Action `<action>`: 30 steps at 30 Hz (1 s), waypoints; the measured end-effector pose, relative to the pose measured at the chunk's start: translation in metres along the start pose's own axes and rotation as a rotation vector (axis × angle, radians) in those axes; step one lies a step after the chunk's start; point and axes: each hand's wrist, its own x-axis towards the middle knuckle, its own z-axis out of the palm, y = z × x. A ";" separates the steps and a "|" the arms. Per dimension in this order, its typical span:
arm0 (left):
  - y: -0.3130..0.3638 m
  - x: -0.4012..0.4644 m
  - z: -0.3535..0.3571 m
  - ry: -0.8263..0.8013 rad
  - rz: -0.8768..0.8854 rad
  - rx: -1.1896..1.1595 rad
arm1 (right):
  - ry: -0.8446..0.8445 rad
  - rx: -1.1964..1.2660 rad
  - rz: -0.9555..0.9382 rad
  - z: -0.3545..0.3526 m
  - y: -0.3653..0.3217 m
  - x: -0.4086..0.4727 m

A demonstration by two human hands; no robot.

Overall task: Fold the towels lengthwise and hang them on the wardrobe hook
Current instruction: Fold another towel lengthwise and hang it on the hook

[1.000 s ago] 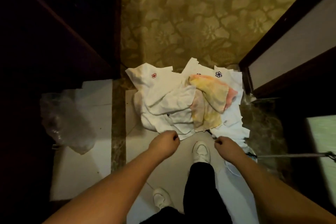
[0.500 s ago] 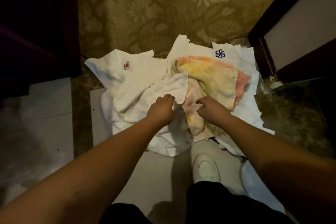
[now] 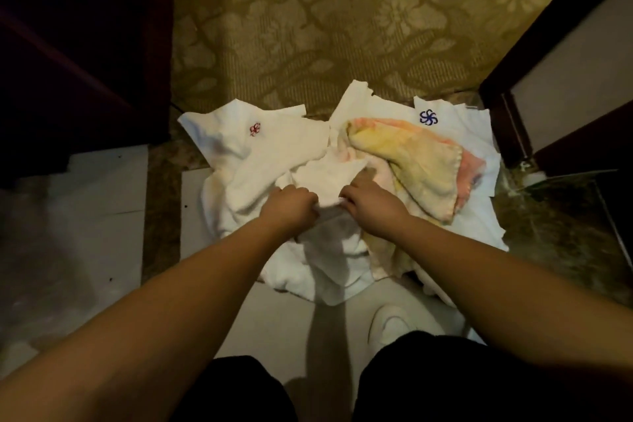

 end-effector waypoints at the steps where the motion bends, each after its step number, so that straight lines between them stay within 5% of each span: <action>1: -0.004 -0.016 -0.013 0.011 -0.020 -0.020 | 0.019 -0.024 -0.045 -0.014 -0.013 -0.008; 17: -0.027 -0.332 -0.369 0.346 -0.112 -0.270 | 0.444 -0.183 -0.286 -0.366 -0.277 -0.183; 25: -0.001 -0.529 -0.505 0.427 -0.056 -0.514 | 0.405 -0.394 -0.223 -0.514 -0.391 -0.330; 30: 0.022 -0.654 -0.525 0.467 -0.083 -0.754 | 0.222 -0.184 -0.169 -0.548 -0.430 -0.415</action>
